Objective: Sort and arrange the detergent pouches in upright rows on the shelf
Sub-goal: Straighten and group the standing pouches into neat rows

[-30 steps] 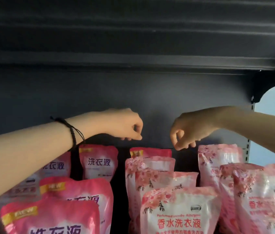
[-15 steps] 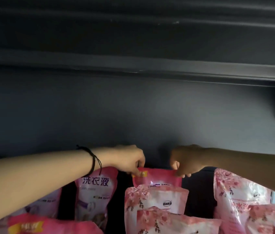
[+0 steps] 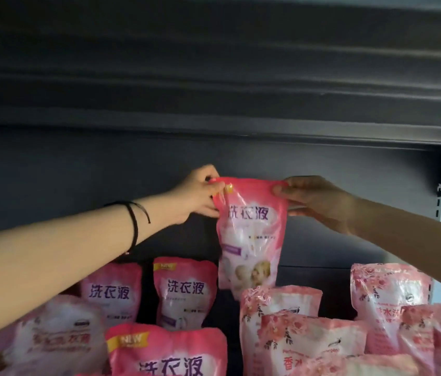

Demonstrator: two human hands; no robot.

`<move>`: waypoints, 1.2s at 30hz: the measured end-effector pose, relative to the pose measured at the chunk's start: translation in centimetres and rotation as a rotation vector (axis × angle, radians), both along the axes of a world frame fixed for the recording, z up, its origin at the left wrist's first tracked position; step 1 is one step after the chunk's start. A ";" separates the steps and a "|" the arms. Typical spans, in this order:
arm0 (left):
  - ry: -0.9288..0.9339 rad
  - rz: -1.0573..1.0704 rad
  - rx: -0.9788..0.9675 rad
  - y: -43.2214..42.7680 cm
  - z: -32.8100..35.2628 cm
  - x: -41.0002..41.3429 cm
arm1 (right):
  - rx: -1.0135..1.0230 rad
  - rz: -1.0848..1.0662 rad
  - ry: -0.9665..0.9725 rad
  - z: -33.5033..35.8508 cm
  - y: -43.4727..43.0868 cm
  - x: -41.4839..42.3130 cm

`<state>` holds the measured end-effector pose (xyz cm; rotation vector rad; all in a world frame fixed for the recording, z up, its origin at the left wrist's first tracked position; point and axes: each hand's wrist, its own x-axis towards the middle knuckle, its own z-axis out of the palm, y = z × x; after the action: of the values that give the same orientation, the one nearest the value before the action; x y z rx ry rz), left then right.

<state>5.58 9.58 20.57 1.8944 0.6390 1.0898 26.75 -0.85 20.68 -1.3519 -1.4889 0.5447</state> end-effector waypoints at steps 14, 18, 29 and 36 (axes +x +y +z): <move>-0.329 -0.015 0.017 -7.4 4.0 -9.3 | 0.479 -0.092 0.538 1.2 -5.3 -14.3; -0.411 -0.010 0.016 -10.6 4.0 -10.3 | 0.472 -0.079 0.594 1.0 -8.2 -16.3; -0.468 0.055 -0.010 -20.1 -3.0 -13.9 | 0.434 -0.117 0.651 -2.9 -15.4 -20.8; -0.505 0.168 0.046 -24.2 -11.3 -15.0 | 0.423 -0.142 0.704 -8.5 -17.8 -23.7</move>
<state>-9.45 -14.62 9.29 1.5295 0.4880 1.6288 3.10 -18.70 12.18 -0.8011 -0.8559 0.5069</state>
